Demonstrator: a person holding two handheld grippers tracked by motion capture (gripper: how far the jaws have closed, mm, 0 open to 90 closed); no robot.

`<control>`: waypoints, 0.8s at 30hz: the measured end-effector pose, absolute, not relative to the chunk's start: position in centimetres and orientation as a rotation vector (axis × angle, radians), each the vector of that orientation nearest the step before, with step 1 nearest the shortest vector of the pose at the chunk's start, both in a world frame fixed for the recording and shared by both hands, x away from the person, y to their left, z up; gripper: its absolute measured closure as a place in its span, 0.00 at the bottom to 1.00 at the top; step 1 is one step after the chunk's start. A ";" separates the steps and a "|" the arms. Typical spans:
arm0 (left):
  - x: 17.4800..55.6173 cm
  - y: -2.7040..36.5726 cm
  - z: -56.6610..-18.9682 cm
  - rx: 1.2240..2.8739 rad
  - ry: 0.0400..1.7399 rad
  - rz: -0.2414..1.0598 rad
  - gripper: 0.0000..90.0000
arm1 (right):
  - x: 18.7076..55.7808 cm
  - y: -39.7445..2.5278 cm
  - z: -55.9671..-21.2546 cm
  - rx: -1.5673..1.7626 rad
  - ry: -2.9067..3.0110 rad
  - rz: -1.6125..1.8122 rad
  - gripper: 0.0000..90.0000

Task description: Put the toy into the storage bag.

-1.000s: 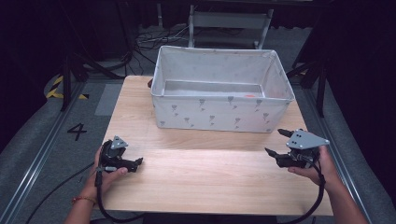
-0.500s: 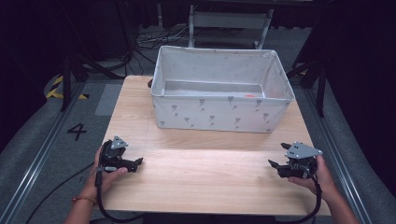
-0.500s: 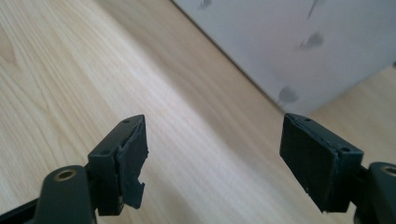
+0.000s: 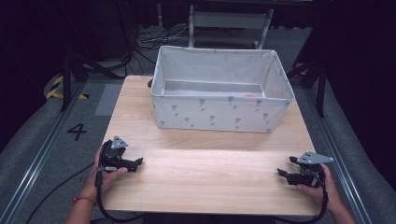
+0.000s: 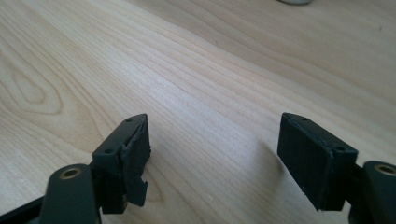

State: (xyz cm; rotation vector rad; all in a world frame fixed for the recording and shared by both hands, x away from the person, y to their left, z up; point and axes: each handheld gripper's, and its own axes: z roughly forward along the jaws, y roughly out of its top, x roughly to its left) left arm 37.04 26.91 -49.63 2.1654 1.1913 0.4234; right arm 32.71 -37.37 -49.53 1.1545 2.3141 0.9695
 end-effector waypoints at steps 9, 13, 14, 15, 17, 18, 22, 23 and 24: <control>37.0 26.9 -49.6 2.160 1.200 0.429 0.01 | 32.7 -38.1 -49.9 1.241 2.259 1.006 0.26; 36.9 26.8 -49.6 2.155 1.211 0.430 0.01 | 32.7 -38.1 -49.9 1.249 2.252 0.999 0.24; 36.9 26.8 -49.6 2.154 1.210 0.431 0.01 | 32.7 -38.1 -49.9 1.249 2.252 0.999 0.24; 36.9 26.8 -49.6 2.155 1.210 0.433 0.01 | 32.7 -38.1 -49.9 1.249 2.252 0.999 0.24; 36.9 26.8 -49.6 2.156 1.210 0.432 0.01 | 32.7 -38.1 -49.9 1.249 2.252 0.998 0.24; 36.9 26.8 -49.6 2.155 1.210 0.430 0.00 | 32.7 -38.1 -49.9 1.248 2.252 0.999 0.24; 37.0 26.8 -49.6 2.156 1.208 0.430 0.00 | 32.7 -38.1 -49.9 1.249 2.252 0.998 0.24; 37.0 26.8 -49.6 2.157 1.208 0.429 0.00 | 32.7 -38.1 -49.9 1.249 2.252 0.998 0.24; 37.0 26.8 -49.6 2.157 1.208 0.430 0.00 | 32.7 -38.1 -49.9 1.249 2.252 0.998 0.24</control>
